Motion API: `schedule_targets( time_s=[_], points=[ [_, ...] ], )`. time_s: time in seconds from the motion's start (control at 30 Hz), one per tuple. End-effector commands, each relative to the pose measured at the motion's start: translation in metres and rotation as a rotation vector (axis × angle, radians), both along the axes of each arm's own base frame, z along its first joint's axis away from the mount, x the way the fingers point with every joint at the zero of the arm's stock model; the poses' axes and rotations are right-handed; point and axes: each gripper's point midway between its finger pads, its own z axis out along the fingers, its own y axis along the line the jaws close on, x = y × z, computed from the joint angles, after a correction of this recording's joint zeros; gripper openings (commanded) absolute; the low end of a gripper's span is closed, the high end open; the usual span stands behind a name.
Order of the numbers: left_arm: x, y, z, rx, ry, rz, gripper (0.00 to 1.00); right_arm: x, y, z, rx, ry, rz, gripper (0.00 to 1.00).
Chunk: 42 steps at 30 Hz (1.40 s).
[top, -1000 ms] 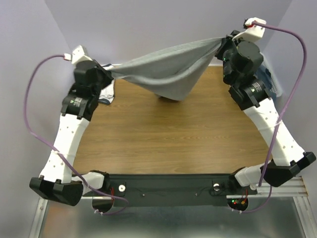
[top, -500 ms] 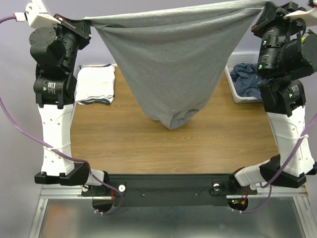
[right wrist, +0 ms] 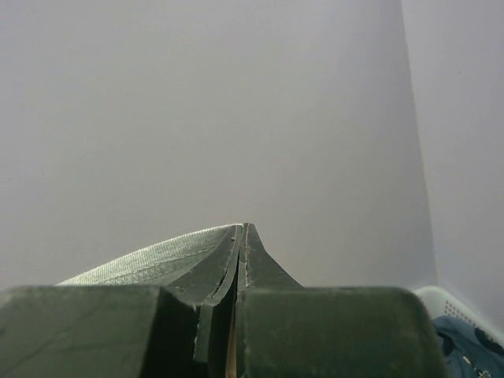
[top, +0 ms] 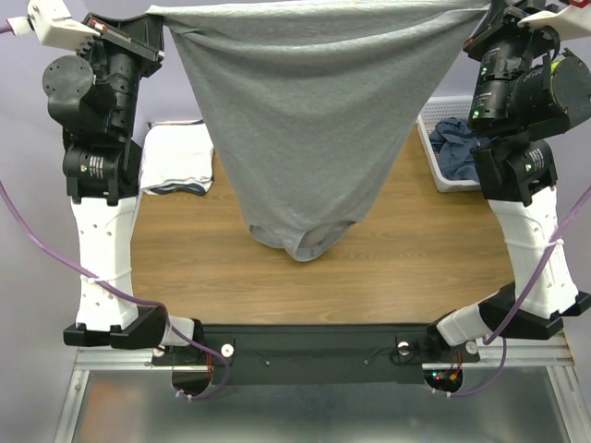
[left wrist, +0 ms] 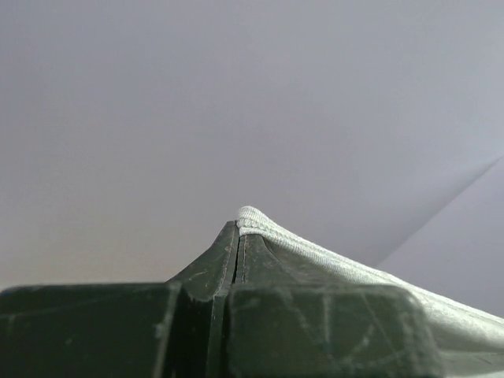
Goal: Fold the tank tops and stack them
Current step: Flatten the tank top out
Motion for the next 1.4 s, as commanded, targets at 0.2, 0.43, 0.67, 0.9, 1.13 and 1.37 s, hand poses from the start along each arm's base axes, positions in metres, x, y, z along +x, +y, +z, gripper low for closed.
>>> schedule_targets(
  time_s=[0.2, 0.43, 0.67, 0.9, 1.13, 1.37],
  points=[
    [0.009, -0.015, 0.024, -0.012, -0.156, -0.100, 0.00, 0.028, 0.016, 0.007, 0.002, -0.056, 0.007, 0.01],
    [0.067, -0.060, 0.011, 0.042, -0.146, -0.331, 0.00, 0.094, 0.003, -0.004, 0.056, -0.104, 0.097, 0.01],
    [0.103, -0.072, 0.040, 0.076, -0.397, -0.383, 0.00, 0.177, -0.006, -0.016, 0.153, -0.209, 0.297, 0.01],
    [0.065, -0.052, 0.090, 0.071, -0.643, -0.284, 0.00, 0.158, -0.041, 0.031, 0.210, -0.449, 0.347, 0.01],
    [0.040, -0.044, 0.079, 0.107, -0.571, -0.259, 0.00, 0.141, -0.067, 0.025, 0.251, -0.424, 0.408, 0.01],
    [0.033, -0.039, -0.069, -0.067, -0.183, -0.269, 0.00, 0.154, -0.043, -0.083, 0.275, -0.043, 0.480, 0.01]
  ],
)
